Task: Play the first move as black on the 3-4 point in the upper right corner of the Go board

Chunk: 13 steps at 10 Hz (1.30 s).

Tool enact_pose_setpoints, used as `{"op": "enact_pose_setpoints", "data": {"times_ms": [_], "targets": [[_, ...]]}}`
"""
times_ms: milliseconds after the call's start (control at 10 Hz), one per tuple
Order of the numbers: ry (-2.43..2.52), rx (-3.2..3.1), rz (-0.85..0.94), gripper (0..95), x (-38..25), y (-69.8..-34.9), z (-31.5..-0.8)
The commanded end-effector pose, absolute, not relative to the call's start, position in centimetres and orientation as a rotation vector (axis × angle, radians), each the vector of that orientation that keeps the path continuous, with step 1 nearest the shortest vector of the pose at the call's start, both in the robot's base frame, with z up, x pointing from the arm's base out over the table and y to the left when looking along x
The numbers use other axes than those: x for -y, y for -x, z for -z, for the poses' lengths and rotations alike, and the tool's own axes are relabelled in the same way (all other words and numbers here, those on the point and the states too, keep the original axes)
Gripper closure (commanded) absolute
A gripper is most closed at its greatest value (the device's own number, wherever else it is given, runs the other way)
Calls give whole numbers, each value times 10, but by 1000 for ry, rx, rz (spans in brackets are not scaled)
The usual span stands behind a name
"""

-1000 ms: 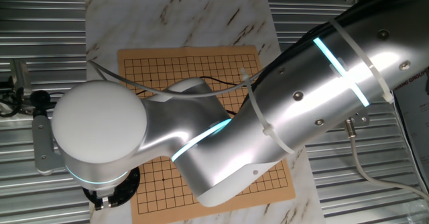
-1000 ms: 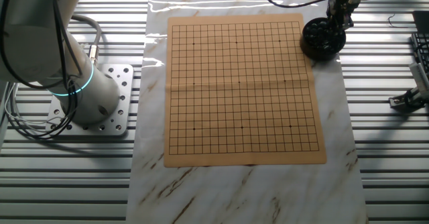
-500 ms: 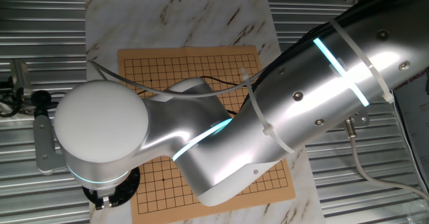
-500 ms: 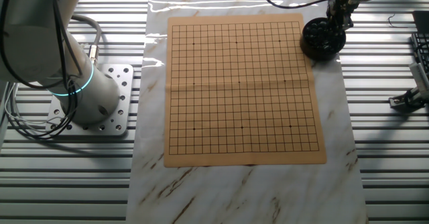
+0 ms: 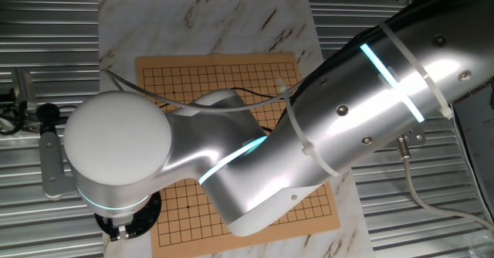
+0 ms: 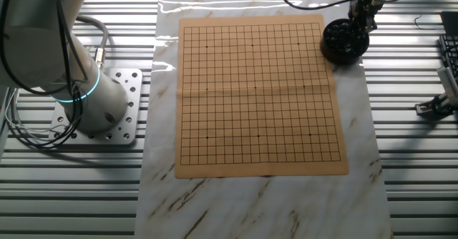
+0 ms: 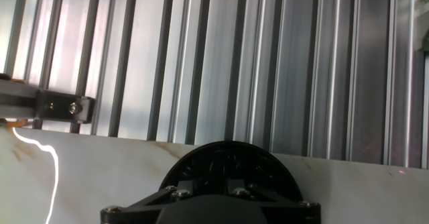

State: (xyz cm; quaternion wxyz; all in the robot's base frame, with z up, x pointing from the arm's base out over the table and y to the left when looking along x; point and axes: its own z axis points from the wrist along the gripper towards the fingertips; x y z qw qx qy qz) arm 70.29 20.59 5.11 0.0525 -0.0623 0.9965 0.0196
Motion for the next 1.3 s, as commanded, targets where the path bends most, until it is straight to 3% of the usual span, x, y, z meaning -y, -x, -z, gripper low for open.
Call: {"op": "enact_pose_setpoints", "data": {"times_ms": [100, 1100, 1200, 1300], "targets": [[188, -3031, -58, 760, -206, -703, -51], [192, -3024, -57, 760, -206, -703, -49], [191, -3023, -56, 950, -206, -703, -49], [190, -3022, -55, 950, -206, -703, -49]]}}
